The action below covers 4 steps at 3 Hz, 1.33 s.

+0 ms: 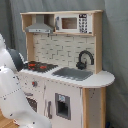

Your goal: Play with the kitchen

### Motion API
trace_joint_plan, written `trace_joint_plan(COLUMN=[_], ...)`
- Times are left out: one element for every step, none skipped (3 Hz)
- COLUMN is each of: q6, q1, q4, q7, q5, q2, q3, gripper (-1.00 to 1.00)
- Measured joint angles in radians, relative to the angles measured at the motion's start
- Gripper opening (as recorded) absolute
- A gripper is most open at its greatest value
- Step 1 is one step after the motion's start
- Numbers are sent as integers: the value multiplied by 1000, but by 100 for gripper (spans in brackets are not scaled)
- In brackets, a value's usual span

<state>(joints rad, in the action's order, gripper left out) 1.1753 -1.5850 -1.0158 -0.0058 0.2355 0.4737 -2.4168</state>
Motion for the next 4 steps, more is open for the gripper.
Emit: trace_joint_plan(q6=[-66, -103, -109, -105], q1=[52, 99, 145, 174], q4=[-13, -58, -138, -216], q7=[64, 112, 154, 183], q5=[-42, -91, -151, -202], q2=[-43, -101, -176, -242], q3=[0, 0, 0, 0], gripper=[-100, -100, -100, -100])
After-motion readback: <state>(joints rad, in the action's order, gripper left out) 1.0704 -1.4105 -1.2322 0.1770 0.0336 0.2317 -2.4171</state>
